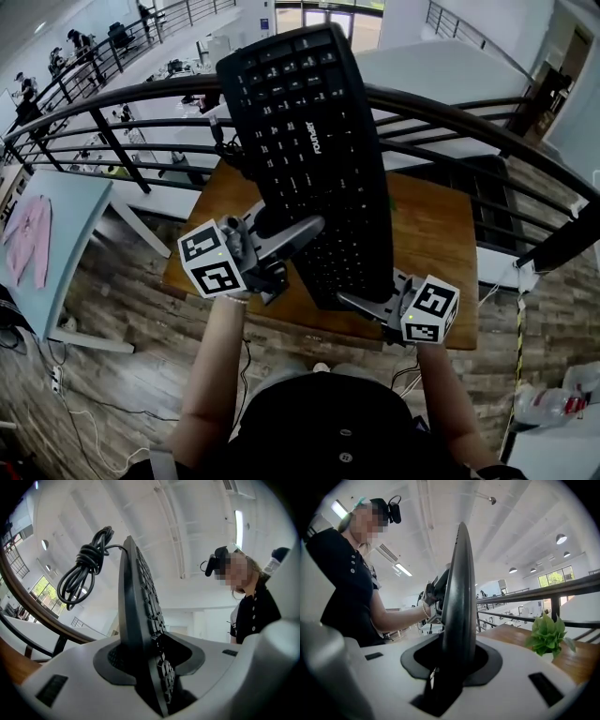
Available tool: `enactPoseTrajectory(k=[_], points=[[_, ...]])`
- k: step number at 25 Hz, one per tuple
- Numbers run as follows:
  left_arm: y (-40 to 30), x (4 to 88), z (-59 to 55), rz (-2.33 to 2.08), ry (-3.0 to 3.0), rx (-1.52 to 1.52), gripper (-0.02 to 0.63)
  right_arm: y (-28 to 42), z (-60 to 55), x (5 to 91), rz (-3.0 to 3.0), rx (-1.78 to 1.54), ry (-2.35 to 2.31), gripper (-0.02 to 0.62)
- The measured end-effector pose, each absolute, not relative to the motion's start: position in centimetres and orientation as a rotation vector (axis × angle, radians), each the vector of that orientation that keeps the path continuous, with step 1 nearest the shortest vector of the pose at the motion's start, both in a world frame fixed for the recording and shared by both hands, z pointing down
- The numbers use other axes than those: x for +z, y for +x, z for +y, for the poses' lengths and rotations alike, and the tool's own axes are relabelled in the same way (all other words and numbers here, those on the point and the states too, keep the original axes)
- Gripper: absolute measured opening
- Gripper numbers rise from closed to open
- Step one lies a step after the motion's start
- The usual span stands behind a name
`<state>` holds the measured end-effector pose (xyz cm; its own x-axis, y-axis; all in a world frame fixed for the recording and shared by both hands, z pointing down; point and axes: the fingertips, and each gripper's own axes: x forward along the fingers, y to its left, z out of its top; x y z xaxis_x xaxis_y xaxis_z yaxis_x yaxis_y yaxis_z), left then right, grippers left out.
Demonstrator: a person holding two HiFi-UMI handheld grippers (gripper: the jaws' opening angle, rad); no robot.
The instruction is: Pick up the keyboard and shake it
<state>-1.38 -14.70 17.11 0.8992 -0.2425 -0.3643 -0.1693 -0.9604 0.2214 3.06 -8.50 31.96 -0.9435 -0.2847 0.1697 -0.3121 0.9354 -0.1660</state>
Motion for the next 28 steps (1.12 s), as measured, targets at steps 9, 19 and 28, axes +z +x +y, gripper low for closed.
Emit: enactPoseTrajectory(k=[9,19,28], points=[[-1.6,17.6,-14.9,-0.250,2.810,-0.719,0.184,4.7,-8.6,31.5,-2.800,0.232,0.500,0.130],[-0.7,17.1,-14.8,-0.213,2.769,-0.765,0.189,6.9,-8.9,30.3,-2.697,0.146,0.508,0.130],[-0.3,16.9,-14.8,-0.190,2.782,-0.725,0.190,7.6,-9.1,30.2,-2.668,0.131,0.502,0.129]])
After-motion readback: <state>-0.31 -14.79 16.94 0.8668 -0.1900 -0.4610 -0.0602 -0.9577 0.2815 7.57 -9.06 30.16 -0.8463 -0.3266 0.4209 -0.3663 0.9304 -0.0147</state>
